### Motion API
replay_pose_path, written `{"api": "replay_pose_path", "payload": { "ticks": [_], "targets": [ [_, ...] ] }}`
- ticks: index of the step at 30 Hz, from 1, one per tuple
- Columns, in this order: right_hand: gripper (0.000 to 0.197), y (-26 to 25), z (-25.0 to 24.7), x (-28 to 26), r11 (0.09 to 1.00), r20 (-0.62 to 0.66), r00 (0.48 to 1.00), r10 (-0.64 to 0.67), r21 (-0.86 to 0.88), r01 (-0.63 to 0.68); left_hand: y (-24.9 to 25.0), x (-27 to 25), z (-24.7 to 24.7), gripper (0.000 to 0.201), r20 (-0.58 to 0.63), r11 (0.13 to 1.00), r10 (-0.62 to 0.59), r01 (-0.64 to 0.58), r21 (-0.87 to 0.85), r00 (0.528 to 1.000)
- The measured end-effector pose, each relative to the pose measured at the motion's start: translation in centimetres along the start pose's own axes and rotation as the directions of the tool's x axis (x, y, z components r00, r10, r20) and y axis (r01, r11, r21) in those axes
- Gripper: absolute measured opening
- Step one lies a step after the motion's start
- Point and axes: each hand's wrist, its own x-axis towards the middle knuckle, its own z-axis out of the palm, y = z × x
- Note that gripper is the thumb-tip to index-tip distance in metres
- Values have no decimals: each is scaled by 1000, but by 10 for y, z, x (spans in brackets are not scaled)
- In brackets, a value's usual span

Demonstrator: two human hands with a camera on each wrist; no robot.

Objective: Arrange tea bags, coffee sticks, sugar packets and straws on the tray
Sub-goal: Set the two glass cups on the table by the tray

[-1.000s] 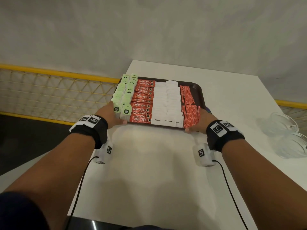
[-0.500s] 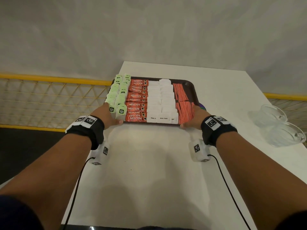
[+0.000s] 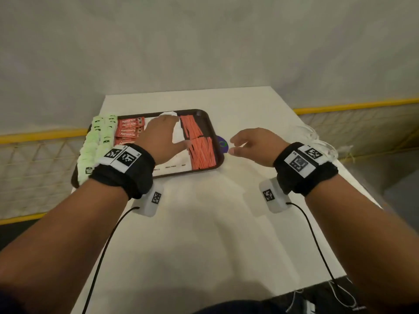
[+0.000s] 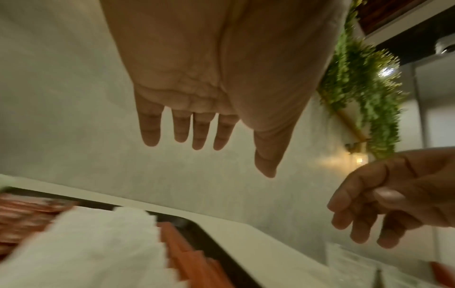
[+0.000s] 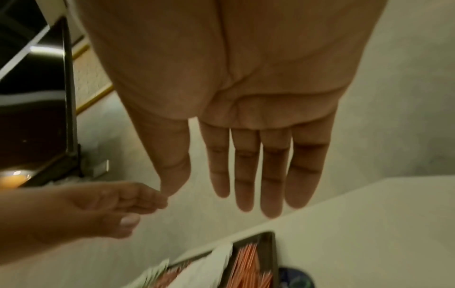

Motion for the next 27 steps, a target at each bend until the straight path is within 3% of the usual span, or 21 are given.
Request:
{"api": "replay_pose_path", "payload": {
  "ticks": [3,9,14,20,27],
  "targets": [
    [21,35,-43,-21,999,-86,995,42,0,-42,58,20,15,72,18,985,132,-129,-113,991],
    [16,135,-98,-38,978,-219,960,173,-81,-194,166,51,79,72,62,927,285,-259,-273,956],
    [32,212,-106,-45,923,-154,934,323,-168,-347,224,85,124,93,183,909,248,-164,-382,951],
    [51,260,-89,-41,903,-31,922,387,-189,-385,253,131,162,121,288,924,180,-61,-378,941],
    [36,272,-72,-31,928,44,948,316,-225,-298,250,166,183,129,392,902,173,15,-432,904]
  ]
}}
